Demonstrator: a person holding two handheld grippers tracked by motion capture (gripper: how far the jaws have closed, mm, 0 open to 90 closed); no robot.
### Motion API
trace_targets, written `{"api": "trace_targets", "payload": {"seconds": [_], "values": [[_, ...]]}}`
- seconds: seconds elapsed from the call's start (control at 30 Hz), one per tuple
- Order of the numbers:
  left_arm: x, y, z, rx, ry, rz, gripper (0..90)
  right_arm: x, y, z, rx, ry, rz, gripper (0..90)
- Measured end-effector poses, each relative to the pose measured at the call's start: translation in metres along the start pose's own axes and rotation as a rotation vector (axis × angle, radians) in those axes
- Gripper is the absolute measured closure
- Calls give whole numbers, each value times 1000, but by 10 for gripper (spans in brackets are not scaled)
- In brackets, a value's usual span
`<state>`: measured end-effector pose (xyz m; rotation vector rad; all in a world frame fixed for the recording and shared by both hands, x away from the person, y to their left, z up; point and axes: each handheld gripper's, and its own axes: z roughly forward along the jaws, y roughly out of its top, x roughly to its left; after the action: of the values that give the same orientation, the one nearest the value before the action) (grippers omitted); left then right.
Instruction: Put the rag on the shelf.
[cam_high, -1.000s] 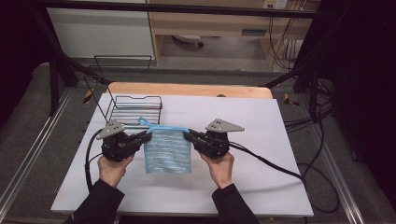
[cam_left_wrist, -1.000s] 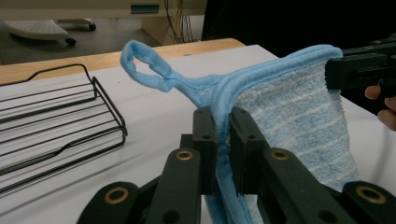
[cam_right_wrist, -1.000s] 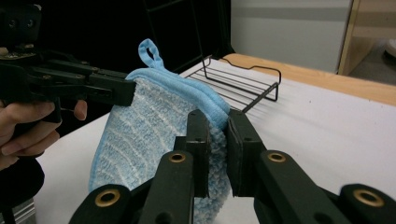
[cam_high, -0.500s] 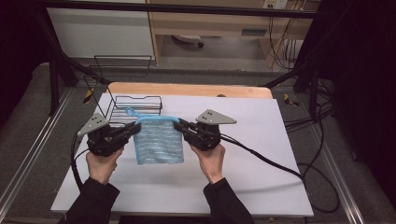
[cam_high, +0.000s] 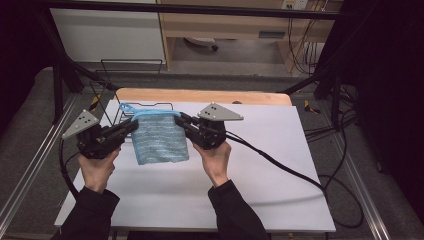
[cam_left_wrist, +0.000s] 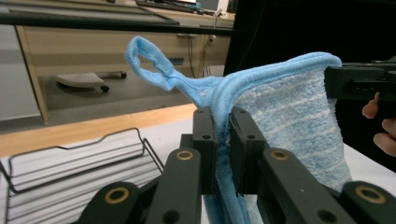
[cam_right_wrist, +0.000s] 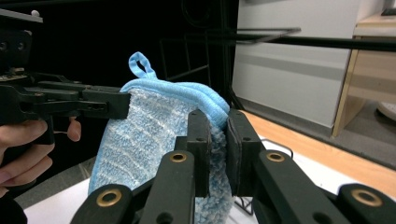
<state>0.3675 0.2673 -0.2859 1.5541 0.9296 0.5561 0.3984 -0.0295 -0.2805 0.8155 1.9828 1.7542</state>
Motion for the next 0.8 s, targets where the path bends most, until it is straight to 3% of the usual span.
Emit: {"api": "trace_targets", "payload": {"seconds": [0.5,0.8], "values": [[14,43,-13,-109,57,18,817,11,54,24,-89,-4,-58,819],[24,69,-16,-162,89,31,818,14,77,37,-127,-11,-76,819]]}}
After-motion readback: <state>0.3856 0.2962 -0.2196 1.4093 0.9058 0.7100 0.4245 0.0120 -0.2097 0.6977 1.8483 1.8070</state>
